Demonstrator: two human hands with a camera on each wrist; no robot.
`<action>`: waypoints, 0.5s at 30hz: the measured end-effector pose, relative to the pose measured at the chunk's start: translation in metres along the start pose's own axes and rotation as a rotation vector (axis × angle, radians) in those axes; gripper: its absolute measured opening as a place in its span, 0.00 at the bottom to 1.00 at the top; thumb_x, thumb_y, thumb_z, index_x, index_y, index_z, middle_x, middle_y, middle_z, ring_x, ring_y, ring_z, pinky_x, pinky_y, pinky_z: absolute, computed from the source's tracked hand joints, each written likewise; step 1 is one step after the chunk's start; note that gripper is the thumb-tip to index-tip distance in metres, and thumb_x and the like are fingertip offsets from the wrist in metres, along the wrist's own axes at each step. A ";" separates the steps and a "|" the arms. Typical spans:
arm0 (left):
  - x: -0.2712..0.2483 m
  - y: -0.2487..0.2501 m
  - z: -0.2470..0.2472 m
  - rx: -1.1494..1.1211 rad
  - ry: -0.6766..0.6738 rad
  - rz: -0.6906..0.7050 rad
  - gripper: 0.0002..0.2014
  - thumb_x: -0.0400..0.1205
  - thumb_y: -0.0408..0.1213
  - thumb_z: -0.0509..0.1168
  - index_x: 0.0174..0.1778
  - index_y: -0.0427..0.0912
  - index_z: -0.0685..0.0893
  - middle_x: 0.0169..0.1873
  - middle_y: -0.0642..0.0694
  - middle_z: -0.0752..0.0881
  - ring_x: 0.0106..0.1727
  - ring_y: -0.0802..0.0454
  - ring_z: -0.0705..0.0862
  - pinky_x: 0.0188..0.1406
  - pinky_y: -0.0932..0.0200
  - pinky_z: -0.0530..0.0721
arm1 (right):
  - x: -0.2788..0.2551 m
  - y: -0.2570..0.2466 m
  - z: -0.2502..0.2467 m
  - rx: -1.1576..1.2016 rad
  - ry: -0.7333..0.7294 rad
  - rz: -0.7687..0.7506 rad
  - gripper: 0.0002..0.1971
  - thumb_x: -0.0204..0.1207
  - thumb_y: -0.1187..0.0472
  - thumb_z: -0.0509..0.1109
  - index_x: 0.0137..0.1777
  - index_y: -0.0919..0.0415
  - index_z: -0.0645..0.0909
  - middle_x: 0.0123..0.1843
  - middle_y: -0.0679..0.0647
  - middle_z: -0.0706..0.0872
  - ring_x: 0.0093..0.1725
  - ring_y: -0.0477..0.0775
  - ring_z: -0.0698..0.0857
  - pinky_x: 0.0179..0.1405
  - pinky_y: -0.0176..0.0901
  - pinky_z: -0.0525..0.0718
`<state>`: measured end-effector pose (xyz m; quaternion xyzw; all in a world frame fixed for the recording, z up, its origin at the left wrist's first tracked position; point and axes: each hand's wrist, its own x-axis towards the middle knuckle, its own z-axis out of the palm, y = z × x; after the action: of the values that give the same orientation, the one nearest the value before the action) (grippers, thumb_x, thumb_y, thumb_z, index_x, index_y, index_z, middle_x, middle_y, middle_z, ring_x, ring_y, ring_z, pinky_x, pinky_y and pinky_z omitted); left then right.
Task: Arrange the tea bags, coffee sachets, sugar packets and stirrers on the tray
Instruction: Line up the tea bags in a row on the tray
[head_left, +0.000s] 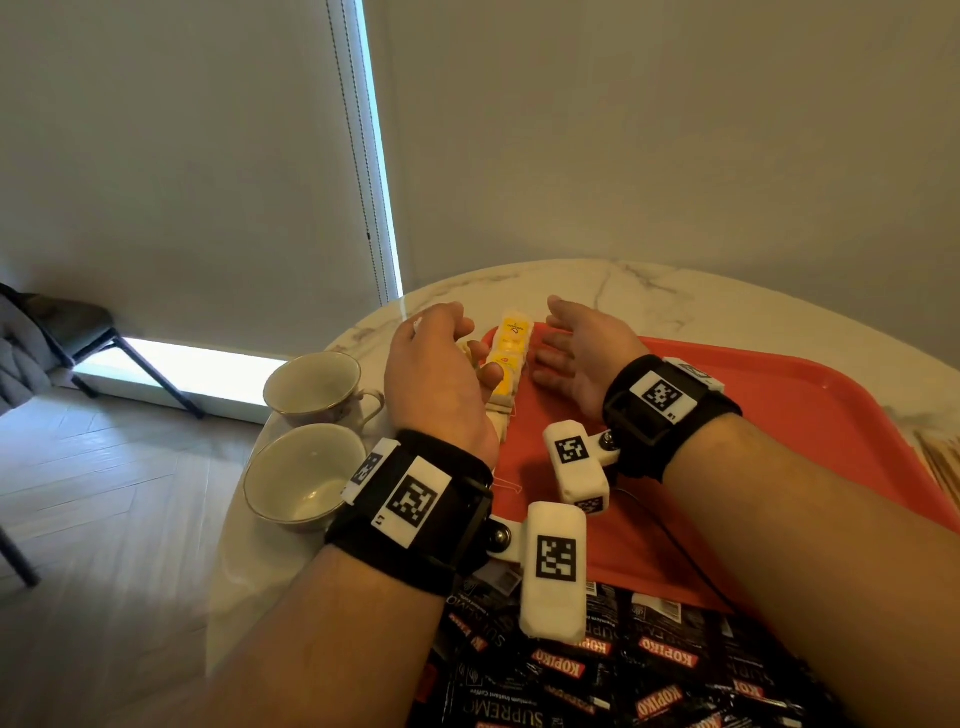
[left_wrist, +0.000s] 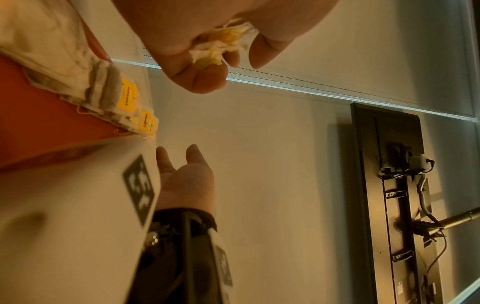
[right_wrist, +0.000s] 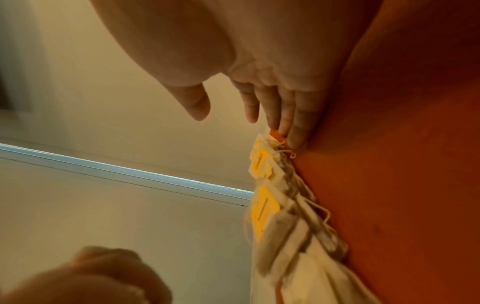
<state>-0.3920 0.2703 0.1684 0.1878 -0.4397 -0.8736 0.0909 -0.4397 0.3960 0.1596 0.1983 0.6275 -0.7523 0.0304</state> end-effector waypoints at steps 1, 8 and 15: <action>0.000 0.000 0.000 -0.005 0.000 0.001 0.03 0.84 0.36 0.69 0.51 0.44 0.86 0.45 0.45 0.87 0.35 0.53 0.82 0.28 0.55 0.79 | 0.001 0.001 -0.002 0.003 0.017 -0.003 0.21 0.85 0.47 0.69 0.72 0.58 0.79 0.66 0.55 0.85 0.59 0.56 0.87 0.50 0.50 0.88; -0.001 -0.001 0.001 -0.010 -0.008 -0.006 0.03 0.84 0.35 0.68 0.51 0.43 0.86 0.46 0.45 0.87 0.38 0.52 0.83 0.29 0.56 0.80 | -0.004 0.009 0.001 0.006 -0.044 0.037 0.20 0.87 0.47 0.66 0.66 0.63 0.80 0.59 0.60 0.89 0.57 0.59 0.89 0.49 0.48 0.87; 0.003 0.000 0.000 -0.035 -0.026 -0.024 0.03 0.85 0.37 0.68 0.52 0.44 0.85 0.45 0.46 0.86 0.35 0.53 0.83 0.28 0.56 0.80 | -0.015 0.009 -0.010 -0.044 -0.009 0.066 0.18 0.86 0.47 0.67 0.60 0.63 0.81 0.59 0.63 0.88 0.57 0.61 0.89 0.50 0.49 0.89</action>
<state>-0.3952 0.2691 0.1678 0.1800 -0.4232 -0.8845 0.0782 -0.4209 0.4008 0.1548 0.2147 0.6367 -0.7379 0.0623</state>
